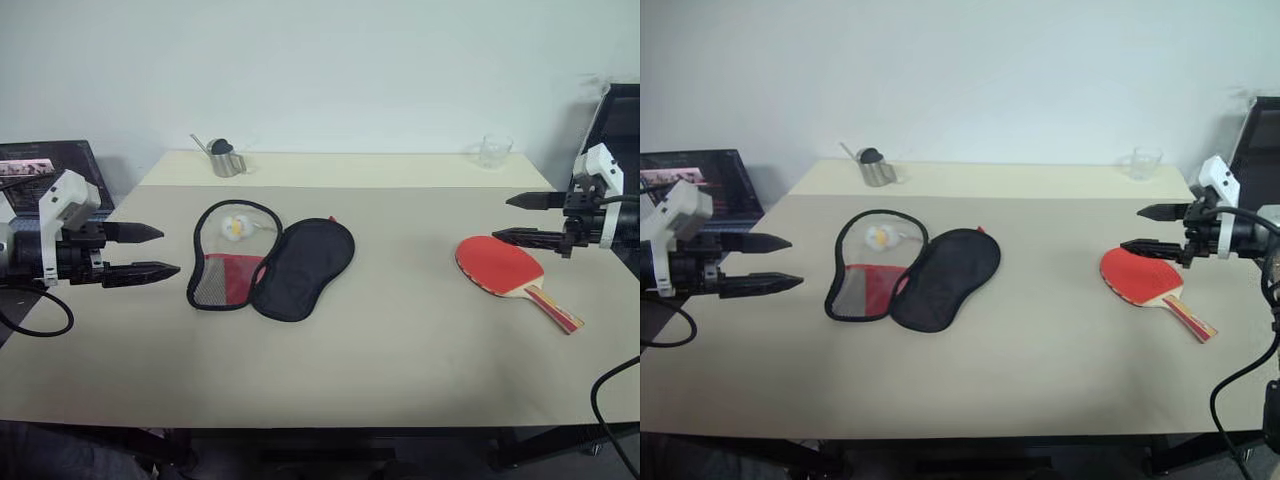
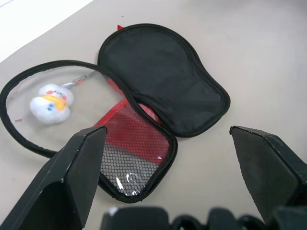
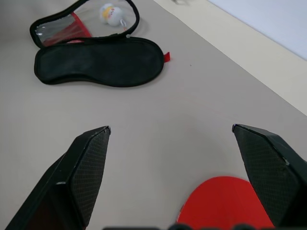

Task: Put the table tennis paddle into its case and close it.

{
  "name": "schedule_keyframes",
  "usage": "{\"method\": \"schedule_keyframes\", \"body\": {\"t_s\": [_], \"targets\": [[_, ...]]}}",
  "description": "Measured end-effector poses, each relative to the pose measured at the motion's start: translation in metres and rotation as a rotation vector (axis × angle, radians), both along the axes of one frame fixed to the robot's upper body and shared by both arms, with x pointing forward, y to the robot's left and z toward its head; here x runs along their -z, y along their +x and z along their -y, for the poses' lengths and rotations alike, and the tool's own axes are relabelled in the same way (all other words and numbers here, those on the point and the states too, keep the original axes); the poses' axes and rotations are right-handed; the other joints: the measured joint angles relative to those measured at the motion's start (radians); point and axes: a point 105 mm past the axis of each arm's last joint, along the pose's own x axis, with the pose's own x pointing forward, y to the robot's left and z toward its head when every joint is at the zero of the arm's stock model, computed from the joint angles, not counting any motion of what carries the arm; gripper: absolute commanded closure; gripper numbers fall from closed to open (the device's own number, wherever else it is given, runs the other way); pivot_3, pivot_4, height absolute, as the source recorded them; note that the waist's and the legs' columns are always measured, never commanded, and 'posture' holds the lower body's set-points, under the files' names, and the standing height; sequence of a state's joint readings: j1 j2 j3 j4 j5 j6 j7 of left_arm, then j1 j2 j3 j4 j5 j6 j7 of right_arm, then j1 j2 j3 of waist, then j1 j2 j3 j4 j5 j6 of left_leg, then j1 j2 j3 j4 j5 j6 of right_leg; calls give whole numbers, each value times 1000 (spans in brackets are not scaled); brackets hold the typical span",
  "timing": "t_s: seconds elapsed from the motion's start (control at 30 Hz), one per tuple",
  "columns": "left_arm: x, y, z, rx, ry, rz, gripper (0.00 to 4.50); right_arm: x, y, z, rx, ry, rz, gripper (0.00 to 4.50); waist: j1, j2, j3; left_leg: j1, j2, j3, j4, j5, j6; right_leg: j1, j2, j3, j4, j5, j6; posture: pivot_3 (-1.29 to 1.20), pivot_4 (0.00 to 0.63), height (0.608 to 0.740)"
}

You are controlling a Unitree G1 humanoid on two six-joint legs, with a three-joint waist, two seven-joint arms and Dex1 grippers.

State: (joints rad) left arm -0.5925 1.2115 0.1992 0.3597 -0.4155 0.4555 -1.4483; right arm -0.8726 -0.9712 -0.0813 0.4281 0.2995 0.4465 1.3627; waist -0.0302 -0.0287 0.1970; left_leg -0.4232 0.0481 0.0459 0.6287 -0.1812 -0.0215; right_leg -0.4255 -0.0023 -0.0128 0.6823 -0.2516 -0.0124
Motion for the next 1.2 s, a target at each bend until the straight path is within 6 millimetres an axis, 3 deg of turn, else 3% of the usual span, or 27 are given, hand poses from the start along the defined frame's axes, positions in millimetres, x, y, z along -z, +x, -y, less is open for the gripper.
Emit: {"method": "schedule_keyframes", "body": {"t_s": [0.23,0.4,0.63,0.9,1.07,1.2], "targets": [[-8,-16,-15,-63,50,-22,28,3,2,-14,-48,13,-1,0,-6,-1,0,1,1,2,-1,0,0,-1,0,1,0,0,0,0,150,740],[3,-22,-12,-62,44,-59,28,-1,6,-22,-78,21,16,0,-2,-1,0,1,1,2,-1,0,0,-1,0,1,0,0,0,0,150,740],[-1,3,-8,-121,-36,54,28,-3,5,-17,-62,2,30,0,8,-1,0,1,0,2,-1,0,0,0,-1,1,0,0,1,0,150,740],[63,51,-38,-438,-157,-4,28,-5,-5,-4,-7,-15,40,0,-1,-1,0,1,1,4,0,0,0,0,0,2,1,1,1,0,150,740],[100,69,-23,-502,-200,-88,28,5,-12,3,28,-32,-2,0,2,-3,0,1,0,4,0,0,0,0,-1,2,0,2,3,0,150,740],[110,83,-13,-550,-201,-130,28,-5,-18,8,53,-54,20,0,3,-3,0,1,0,3,1,0,0,1,-1,2,0,2,3,0,150,740]]}}
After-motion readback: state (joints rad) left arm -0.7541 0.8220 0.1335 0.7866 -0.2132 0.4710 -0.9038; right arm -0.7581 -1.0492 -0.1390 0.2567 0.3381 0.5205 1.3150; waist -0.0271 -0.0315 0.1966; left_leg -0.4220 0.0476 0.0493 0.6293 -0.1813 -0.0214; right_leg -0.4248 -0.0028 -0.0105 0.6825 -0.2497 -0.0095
